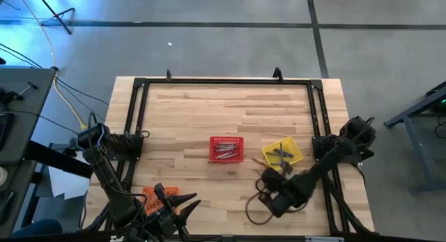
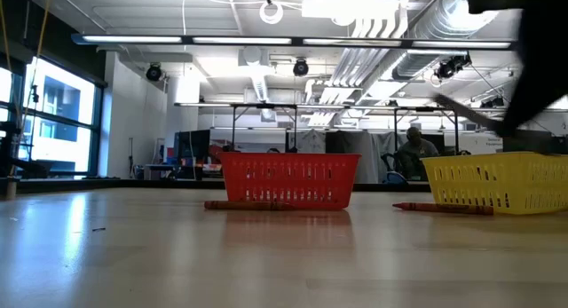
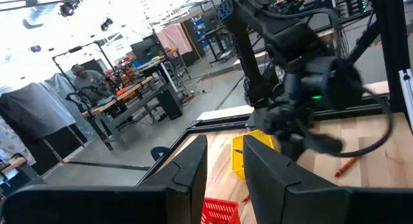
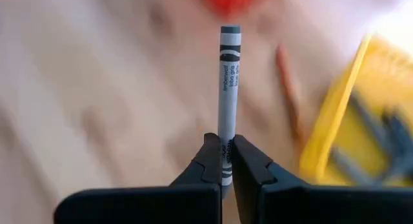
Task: Sort crayons
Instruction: Put the gray crayon into the red bin
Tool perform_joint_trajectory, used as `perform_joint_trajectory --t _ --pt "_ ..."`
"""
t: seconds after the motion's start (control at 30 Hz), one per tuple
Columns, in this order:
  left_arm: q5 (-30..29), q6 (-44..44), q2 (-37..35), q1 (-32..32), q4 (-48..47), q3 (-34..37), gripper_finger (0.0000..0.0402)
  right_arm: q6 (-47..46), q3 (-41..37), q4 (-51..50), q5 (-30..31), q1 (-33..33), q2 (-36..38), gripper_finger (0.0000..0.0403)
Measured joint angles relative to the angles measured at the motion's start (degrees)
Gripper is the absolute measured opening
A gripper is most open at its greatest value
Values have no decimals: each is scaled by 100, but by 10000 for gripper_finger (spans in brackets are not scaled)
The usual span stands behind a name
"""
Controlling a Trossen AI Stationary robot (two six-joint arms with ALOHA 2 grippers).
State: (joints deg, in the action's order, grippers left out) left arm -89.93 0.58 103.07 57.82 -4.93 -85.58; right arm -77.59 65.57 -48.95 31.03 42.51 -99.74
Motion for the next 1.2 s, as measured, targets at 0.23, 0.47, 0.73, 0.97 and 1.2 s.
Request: perform_joint_trajectory --t 0.23,0.47,0.73,0.97,1.2 --pt "0 0 0 0 -51 1 86 1345 5 1240 1209 -813 0 1" --pt "0 -56 0 0 -266 2 86 3167 5 3045 1448 -1653 9 0" --pt "0 -55 0 -2 -489 0 86 3703 10 3630 1605 -2293 -132 0" --pt "-2 -206 -1 -4 -785 1 86 3670 10 3765 1556 -2532 -579 0" --pt "-2 -351 0 -4 -944 2 86 3428 9 3887 1549 -2573 -800 0"
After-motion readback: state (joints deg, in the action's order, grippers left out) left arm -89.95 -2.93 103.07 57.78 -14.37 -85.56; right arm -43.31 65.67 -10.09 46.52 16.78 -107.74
